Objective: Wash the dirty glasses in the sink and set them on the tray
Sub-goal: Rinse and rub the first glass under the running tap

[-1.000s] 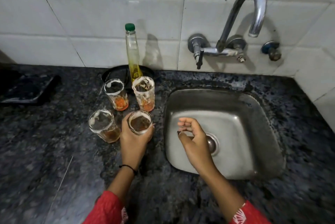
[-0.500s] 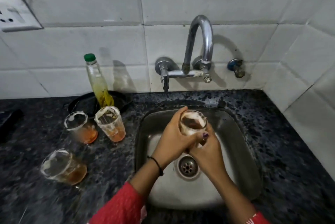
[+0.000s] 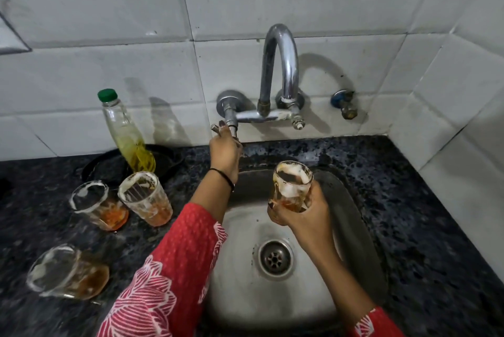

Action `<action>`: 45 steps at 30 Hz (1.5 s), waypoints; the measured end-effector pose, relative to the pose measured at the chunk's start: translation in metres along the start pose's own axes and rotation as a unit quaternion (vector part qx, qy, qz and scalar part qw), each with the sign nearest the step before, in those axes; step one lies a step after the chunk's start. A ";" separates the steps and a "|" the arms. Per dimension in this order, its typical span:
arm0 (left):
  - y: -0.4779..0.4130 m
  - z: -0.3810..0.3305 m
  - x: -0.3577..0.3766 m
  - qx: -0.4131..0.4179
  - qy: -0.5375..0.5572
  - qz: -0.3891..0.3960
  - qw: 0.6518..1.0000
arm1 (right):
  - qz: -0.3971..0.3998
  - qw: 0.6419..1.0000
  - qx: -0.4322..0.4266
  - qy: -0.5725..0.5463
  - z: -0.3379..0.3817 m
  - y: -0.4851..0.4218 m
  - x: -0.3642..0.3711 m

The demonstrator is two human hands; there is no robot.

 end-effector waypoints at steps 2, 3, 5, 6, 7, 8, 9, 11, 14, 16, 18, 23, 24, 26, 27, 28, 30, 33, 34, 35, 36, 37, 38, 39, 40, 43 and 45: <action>0.000 0.001 -0.002 -0.034 0.059 0.026 0.997 | 0.004 1.000 0.009 0.003 -0.002 0.000 0.001; 0.000 0.002 -0.003 -0.041 0.084 0.044 0.995 | 0.006 1.000 0.010 0.005 -0.002 -0.001 0.002; 0.000 0.006 -0.005 -0.051 0.126 0.077 0.988 | 0.011 1.000 0.004 0.010 0.001 0.000 0.003; 0.004 0.012 -0.008 -0.054 0.126 0.092 0.986 | 0.017 1.000 -0.001 0.011 0.003 0.002 0.003; 0.008 0.023 -0.011 -0.066 0.109 0.106 0.986 | 0.027 1.000 -0.008 0.010 0.005 0.005 0.004; 0.014 0.040 -0.015 -0.093 0.067 0.116 0.987 | 0.039 0.999 -0.016 0.006 0.007 0.007 0.004; 0.023 0.061 -0.021 -0.136 0.023 0.129 0.982 | 0.051 0.998 -0.023 0.004 0.008 0.010 0.005; 0.045 0.104 -0.030 -0.254 -0.016 0.178 0.951 | 0.067 0.997 -0.025 0.012 0.007 0.014 0.006; 0.078 0.140 -0.031 -0.332 0.036 0.259 0.906 | 0.068 0.997 -0.011 0.036 0.001 0.022 0.013; 0.083 0.156 -0.030 -0.334 0.069 0.240 0.909 | 0.058 0.993 -0.030 0.102 0.002 0.027 0.016; 0.079 0.165 -0.033 -0.336 0.074 0.198 0.918 | 0.060 0.956 -0.096 0.271 0.009 0.026 0.017; 0.050 0.169 -0.037 -0.311 0.104 0.188 0.926 | 0.129 0.888 -0.137 0.420 0.029 0.004 0.022; 0.045 0.169 -0.037 -0.297 0.125 0.189 0.928 | 0.116 0.896 -0.119 0.413 0.027 -0.004 0.023; 0.038 0.169 -0.035 -0.278 0.153 0.191 0.929 | 0.088 0.939 -0.035 0.329 0.018 -0.015 0.027; 0.035 0.174 -0.035 -0.279 0.150 0.197 0.928 | 0.089 0.953 0.001 0.290 0.013 -0.015 0.030; 0.032 0.178 -0.035 -0.290 0.138 0.199 0.926 | 0.111 0.951 0.004 0.288 0.010 -0.011 0.035; 0.023 0.185 -0.038 -0.330 0.077 0.209 0.917 | 0.226 0.897 -0.064 0.374 0.004 0.003 0.042; 0.002 0.191 -0.046 -0.363 -0.024 0.212 0.907 | 0.348 0.786 -0.144 0.490 -0.011 0.008 0.034; -0.002 0.191 -0.046 -0.366 -0.020 0.205 0.907 | 0.333 0.771 -0.162 0.518 -0.017 0.002 0.032; -0.003 0.190 -0.043 -0.358 0.005 0.203 0.911 | 0.293 0.782 -0.167 0.525 -0.021 -0.005 0.032; -0.002 0.190 -0.038 -0.341 0.042 0.198 0.918 | 0.242 0.829 -0.139 0.484 -0.024 -0.011 0.034; -0.003 0.191 -0.033 -0.320 0.078 0.191 0.925 | 0.178 0.902 -0.074 0.385 -0.026 -0.014 0.037; -0.002 0.194 -0.028 -0.304 0.101 0.185 0.929 | 0.122 0.958 0.021 0.257 -0.030 -0.014 0.042; -0.001 0.197 -0.024 -0.297 0.097 0.176 0.934 | 0.076 0.984 0.090 0.133 -0.037 -0.011 0.049; -0.002 0.200 -0.020 -0.303 0.087 0.181 0.932 | 0.040 0.988 0.136 0.054 -0.041 -0.007 0.055; -0.001 0.205 -0.018 -0.357 0.019 0.227 0.906 | 0.109 0.968 0.154 0.163 -0.059 0.010 0.054; 0.001 0.209 -0.026 -0.385 -0.014 0.224 0.895 | 0.263 0.882 -0.041 0.389 -0.062 0.017 0.047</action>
Point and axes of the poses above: each hand's wrist, its own y-axis away from the middle knuckle, its own x-axis out of the palm, z = x × y, the point moved 4 cm from there along -y, towards the middle knuckle, and after that the axes turned 2 degrees about -x, right-handed, at the moved point
